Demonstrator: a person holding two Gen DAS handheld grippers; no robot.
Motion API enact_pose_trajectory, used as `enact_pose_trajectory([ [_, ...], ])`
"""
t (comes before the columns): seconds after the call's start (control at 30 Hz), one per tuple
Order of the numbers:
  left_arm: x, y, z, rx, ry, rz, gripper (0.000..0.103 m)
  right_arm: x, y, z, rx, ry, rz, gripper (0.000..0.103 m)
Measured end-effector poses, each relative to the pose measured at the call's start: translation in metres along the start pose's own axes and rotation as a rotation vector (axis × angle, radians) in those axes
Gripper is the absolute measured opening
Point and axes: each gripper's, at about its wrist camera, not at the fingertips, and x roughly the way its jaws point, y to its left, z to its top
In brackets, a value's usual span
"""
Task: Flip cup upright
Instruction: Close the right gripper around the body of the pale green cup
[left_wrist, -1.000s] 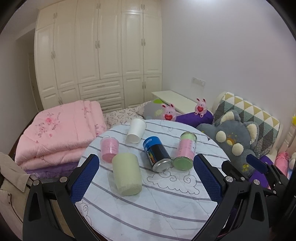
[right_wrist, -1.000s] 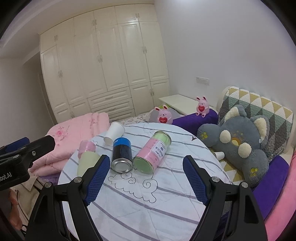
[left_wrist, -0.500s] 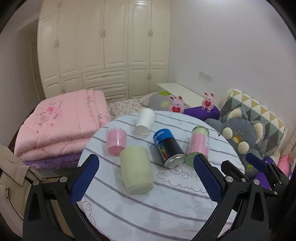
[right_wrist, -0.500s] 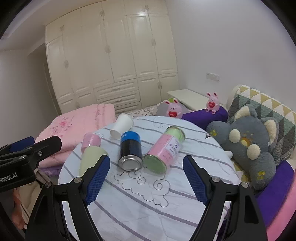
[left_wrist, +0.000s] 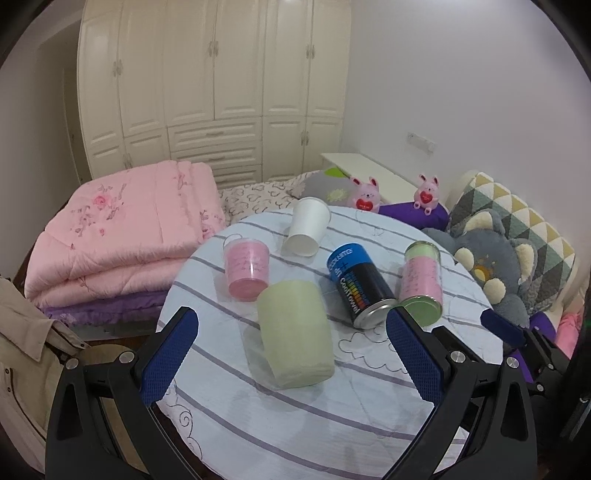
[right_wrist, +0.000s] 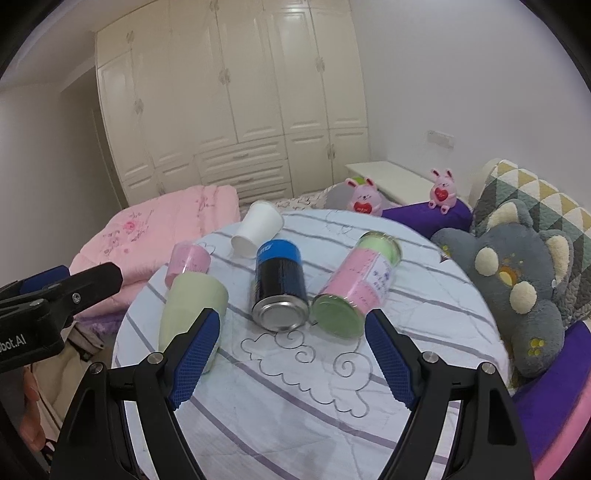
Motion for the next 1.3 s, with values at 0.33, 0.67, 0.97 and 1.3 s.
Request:
enact_pose_trajectory([
  [0.33,0.017,0.025,-0.004,-0.027,0.026,0.018,0.103,0.03,0.016,-0.009,0.017,0.074,0.05,0.082],
  [0.67,0.035,0.037,-0.007,-0.034,0.07,0.048,0.103,0.061,0.042,-0.025,0.073,0.176,0.179,0.082],
  [0.97,0.034,0.049,-0.006,-0.046,0.064,0.074,0.103,0.087,0.072,-0.028,0.1,0.229,0.267,0.082],
  [1.3,0.045,0.054,-0.009,-0.038,0.096,0.087,0.103,0.109,0.083,-0.029,0.096,0.252,0.24,0.082],
])
